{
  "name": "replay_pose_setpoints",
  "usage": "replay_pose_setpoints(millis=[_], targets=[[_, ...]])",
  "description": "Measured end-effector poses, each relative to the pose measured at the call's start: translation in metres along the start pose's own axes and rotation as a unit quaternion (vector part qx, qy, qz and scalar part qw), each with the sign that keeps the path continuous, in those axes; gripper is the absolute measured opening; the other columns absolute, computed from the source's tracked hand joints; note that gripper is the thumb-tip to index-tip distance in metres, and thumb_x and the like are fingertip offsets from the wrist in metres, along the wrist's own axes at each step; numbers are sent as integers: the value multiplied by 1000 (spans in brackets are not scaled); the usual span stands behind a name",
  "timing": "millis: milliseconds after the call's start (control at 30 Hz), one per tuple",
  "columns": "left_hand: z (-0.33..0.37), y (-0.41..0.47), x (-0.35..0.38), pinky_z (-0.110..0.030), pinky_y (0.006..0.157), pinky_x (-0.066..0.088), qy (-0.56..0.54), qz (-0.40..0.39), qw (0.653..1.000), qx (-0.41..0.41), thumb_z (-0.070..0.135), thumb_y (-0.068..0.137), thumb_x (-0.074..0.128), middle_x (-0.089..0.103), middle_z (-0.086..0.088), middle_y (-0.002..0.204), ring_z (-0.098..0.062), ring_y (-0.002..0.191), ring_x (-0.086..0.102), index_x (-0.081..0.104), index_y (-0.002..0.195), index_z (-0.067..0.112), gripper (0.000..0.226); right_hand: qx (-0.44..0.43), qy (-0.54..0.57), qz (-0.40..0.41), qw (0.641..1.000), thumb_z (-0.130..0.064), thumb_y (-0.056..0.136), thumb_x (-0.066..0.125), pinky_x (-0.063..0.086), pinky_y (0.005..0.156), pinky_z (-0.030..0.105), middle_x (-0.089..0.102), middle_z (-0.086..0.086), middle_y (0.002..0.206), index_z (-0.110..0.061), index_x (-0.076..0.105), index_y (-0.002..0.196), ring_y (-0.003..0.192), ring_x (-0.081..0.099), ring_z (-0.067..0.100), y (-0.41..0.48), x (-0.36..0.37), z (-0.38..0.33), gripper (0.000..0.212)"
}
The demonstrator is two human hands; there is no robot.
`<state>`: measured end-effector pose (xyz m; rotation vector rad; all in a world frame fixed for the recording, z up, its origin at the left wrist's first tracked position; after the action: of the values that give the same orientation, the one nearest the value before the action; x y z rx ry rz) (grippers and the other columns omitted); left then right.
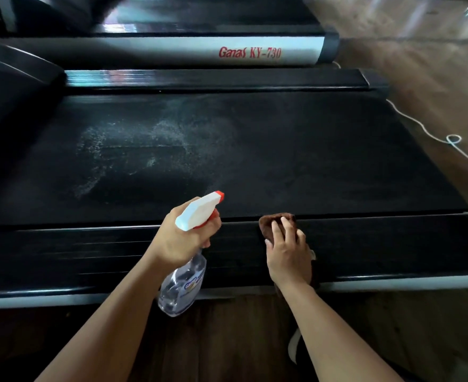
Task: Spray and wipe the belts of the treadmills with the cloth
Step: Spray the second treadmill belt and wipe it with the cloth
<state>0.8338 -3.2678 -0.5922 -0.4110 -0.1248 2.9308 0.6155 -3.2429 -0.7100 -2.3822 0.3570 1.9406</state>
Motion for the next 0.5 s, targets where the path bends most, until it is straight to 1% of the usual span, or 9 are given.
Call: replay_pose_setpoints(millis=[67,167,233,300,333,400,433,467,500], targets=[[-2,-1,1,-28,54,45,1,-12,1000,3,10,91,71,61,2,66,-18,53,55,69,89,20,11,0,8,10,1000,-30,90,69,51,93,55,49,9,147,-16,59,135,126,50,37,0,-1,1,48],[1,1,5,-28,55,46,8,-20,1000,11,5,91,70,58,2,64,-15,54,54,65,85,11,10,6,23,20,1000,-28,90,70,52,94,55,50,10,145,-15,60,134,125,51,37,2,-3,5,47],[9,4,12,-25,55,46,8,-25,999,31,0,91,67,56,3,62,-14,54,52,64,79,14,19,15,26,34,999,-26,88,72,53,93,54,52,11,143,-13,62,131,123,53,38,4,-7,12,46],[19,10,20,-23,55,45,3,-21,998,52,-3,91,66,56,4,58,-14,52,51,64,73,23,31,30,22,42,998,-25,88,72,52,94,53,52,10,143,-13,62,130,121,53,38,6,-12,23,45],[24,13,23,-23,54,45,-1,-18,998,63,-2,91,66,57,4,58,-14,51,52,64,73,25,32,39,17,42,998,-26,89,70,51,95,52,52,10,144,-13,61,131,122,52,37,6,-13,30,45],[33,22,32,-26,55,47,-13,-10,996,83,3,91,68,60,1,63,-17,52,54,66,80,19,19,53,7,37,998,-27,91,67,49,97,51,49,9,146,-14,60,134,125,50,36,7,-16,46,45],[36,27,37,-28,55,48,-20,-13,996,85,8,90,69,62,-3,70,-19,52,55,68,85,15,8,61,2,32,998,-27,93,66,48,98,51,48,9,147,-14,58,135,126,49,35,7,-18,54,45],[39,32,43,-29,55,48,-27,-16,996,83,12,89,70,63,-7,76,-19,54,55,69,91,13,3,68,-2,24,997,-28,94,64,48,99,50,46,8,149,-15,57,137,128,47,34,6,-18,61,46],[39,37,49,-29,55,48,-36,-19,996,76,13,89,70,63,-7,79,-19,55,54,69,94,14,5,73,-7,18,997,-29,94,64,47,99,50,45,8,150,-16,55,138,129,47,34,5,-18,67,47]])
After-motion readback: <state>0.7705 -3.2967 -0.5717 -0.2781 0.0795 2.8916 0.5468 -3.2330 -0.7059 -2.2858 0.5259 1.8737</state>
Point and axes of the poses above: each hand's wrist, its own y-axis towards the middle knuckle, its own x-axis out of the palm, z = x × y, the point moved 5 cm from there along y, towards the middle knuckle
